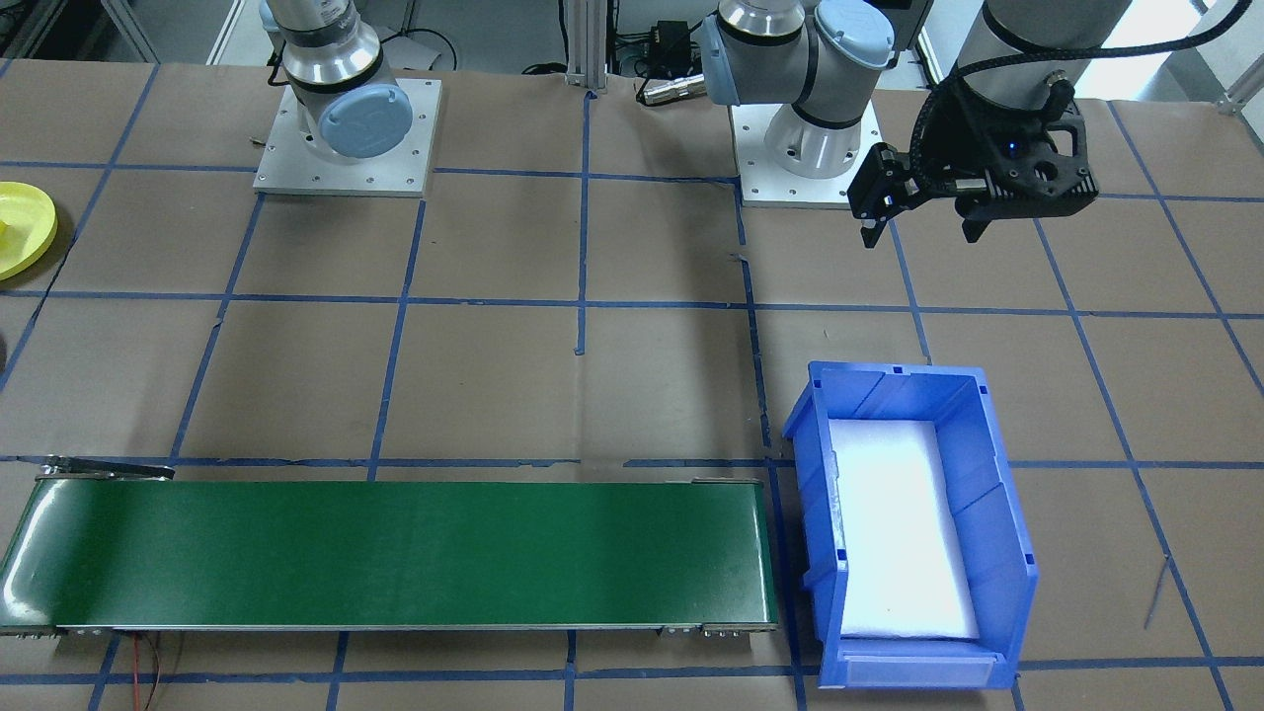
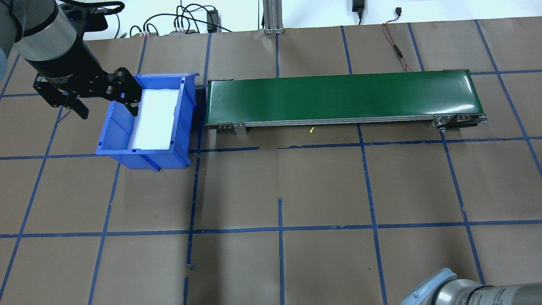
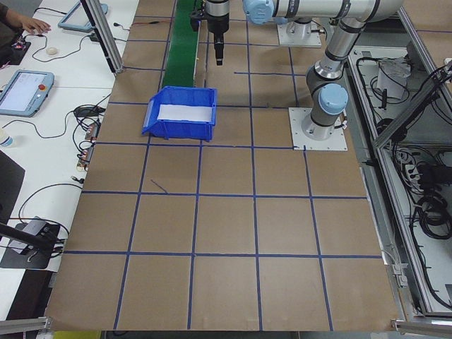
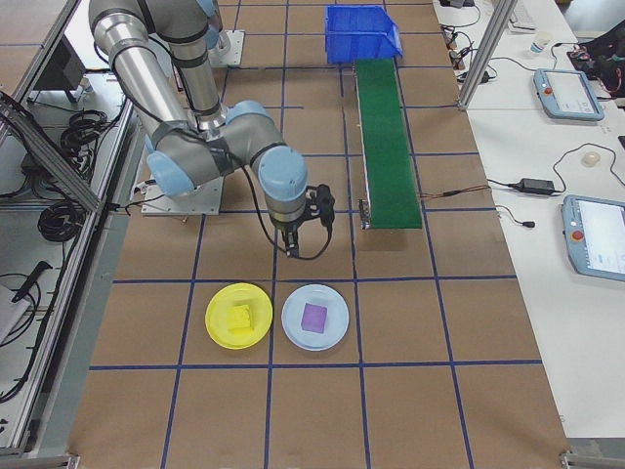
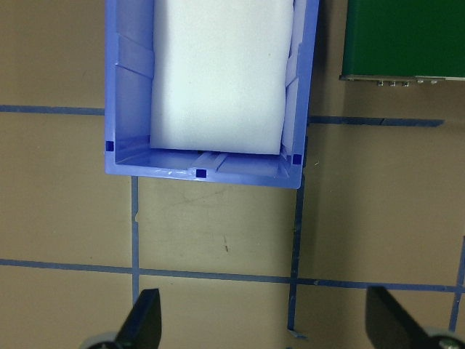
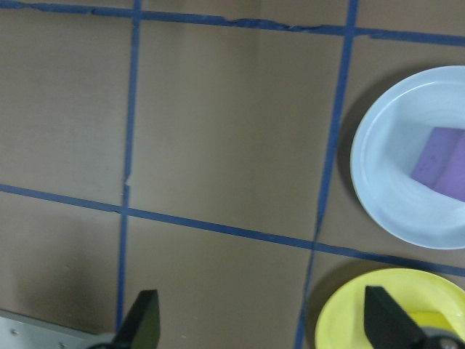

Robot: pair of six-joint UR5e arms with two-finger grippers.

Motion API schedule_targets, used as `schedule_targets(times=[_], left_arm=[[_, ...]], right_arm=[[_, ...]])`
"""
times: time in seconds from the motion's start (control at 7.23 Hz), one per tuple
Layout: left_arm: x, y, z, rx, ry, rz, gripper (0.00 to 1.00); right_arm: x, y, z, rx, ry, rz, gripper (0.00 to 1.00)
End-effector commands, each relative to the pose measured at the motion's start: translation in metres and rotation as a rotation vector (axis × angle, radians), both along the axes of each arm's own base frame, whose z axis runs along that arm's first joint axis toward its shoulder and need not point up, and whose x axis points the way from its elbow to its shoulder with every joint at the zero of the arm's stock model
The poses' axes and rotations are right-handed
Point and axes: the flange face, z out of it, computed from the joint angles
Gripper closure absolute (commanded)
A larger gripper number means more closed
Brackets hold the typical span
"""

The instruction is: Move block left to right into plate

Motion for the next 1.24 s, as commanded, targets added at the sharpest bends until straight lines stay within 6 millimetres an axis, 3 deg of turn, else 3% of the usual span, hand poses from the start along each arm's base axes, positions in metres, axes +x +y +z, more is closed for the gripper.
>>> schedule_targets(times=[0.0, 0.28, 0.55, 0.69, 0.83, 0.97, 1.11], left_arm=[[0.001, 0.0, 0.0, 0.0, 0.0, 0.0, 0.0], [0.001, 0.0, 0.0, 0.0, 0.0, 0.0, 0.0], [0.002, 0.0, 0.001, -0.001, -0.002, 0.002, 0.0], [0.001, 0.0, 0.0, 0.0, 0.0, 0.0, 0.0], [0.001, 0.0, 0.0, 0.001, 0.0, 0.0, 0.0], [0.001, 0.0, 0.0, 0.0, 0.001, -0.001, 0.0], [0.003, -0.001, 0.001, -0.001, 0.0, 0.003, 0.0]], right_arm=[[0.116, -0.043, 0.038, 0.046, 0.042, -0.067, 0.02], [0.243, -0.086, 0.047, 0.101, 0.116, -0.09, 0.02], [0.355, -0.124, 0.067, 0.085, 0.19, -0.149, 0.01], [0.415, -0.126, 0.075, 0.072, 0.203, -0.221, 0.0], [0.452, -0.124, 0.078, 0.064, 0.209, -0.249, 0.0], [0.47, -0.121, 0.077, 0.052, 0.204, -0.234, 0.0], [0.474, -0.121, 0.073, 0.061, 0.181, -0.246, 0.0]])
